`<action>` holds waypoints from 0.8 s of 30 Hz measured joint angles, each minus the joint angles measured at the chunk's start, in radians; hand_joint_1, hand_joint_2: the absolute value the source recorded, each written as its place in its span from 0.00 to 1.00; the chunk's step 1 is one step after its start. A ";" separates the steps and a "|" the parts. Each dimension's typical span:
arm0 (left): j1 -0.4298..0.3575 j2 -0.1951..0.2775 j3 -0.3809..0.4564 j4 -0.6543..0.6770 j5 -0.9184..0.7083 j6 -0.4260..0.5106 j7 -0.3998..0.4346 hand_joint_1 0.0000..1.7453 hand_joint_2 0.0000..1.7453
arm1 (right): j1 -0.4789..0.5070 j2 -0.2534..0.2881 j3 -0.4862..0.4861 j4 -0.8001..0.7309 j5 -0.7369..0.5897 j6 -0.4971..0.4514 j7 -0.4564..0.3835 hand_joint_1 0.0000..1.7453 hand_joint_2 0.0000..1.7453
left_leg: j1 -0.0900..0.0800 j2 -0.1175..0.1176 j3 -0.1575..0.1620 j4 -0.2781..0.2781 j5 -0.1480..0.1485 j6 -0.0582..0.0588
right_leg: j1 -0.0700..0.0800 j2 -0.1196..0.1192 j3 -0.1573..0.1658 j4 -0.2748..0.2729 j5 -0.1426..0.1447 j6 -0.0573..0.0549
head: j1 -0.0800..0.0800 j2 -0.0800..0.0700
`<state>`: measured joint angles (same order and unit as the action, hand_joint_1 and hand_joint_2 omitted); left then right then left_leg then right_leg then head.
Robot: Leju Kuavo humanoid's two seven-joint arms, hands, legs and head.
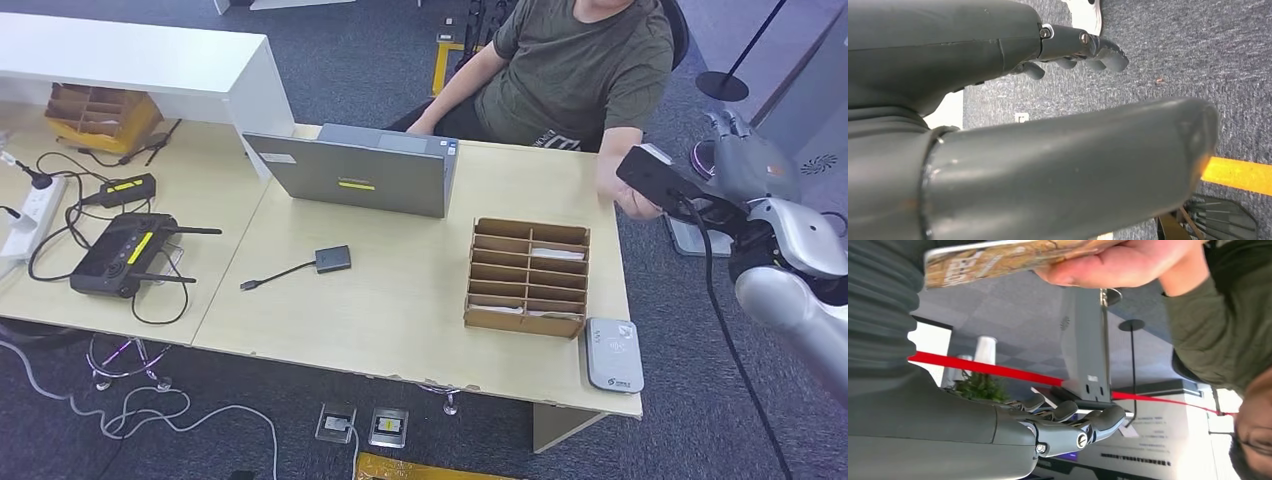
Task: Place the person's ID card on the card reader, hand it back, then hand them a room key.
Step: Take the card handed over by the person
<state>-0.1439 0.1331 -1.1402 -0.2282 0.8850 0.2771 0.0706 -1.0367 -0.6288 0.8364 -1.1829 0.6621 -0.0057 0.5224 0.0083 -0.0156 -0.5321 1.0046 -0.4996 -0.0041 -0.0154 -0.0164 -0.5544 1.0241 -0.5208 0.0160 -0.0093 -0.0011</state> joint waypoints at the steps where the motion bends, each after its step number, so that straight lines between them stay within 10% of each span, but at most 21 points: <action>1: 0.000 0.000 0.000 0.000 -0.002 -0.001 0.000 0.00 0.00 | 0.004 -0.006 -0.002 0.001 -0.004 0.003 0.003 0.00 1.00 | 0.000 0.000 0.000 0.000 0.000 0.000 | 0.000 0.000 0.000 0.000 0.000 0.000 | 0.000 0.000; 13: 0.002 0.005 0.001 0.000 -0.001 -0.005 0.001 0.00 0.00 | 0.055 -0.068 -0.030 0.003 -0.041 0.040 0.011 0.00 1.00 | 0.000 0.001 0.000 0.000 0.000 0.000 | 0.000 0.001 0.000 0.000 0.000 0.000 | 0.000 0.000; 17: 0.005 0.005 0.001 0.000 -0.001 -0.005 0.002 0.00 0.00 | 0.065 -0.069 -0.044 0.003 -0.037 0.035 0.004 0.97 1.00 | 0.000 0.001 0.000 0.000 0.000 0.000 | 0.000 0.001 0.000 0.000 0.000 0.000 | 0.000 0.000; 24: 0.005 0.006 0.001 0.000 -0.003 -0.005 0.003 0.00 0.00 | 0.082 -0.069 -0.053 -0.007 -0.023 0.035 -0.017 1.00 1.00 | 0.000 0.001 0.000 0.000 0.000 0.000 | 0.000 0.001 0.000 0.000 0.000 0.000 | 0.000 0.000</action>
<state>-0.1391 0.1388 -1.1395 -0.2281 0.8824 0.2720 0.0736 -0.9550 -0.6973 0.7834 -1.1901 0.6392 0.0298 0.5055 0.0083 -0.0149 -0.5321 1.0046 -0.4997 -0.0040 -0.0155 -0.0158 -0.5542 1.0240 -0.5206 0.0162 -0.0095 -0.0011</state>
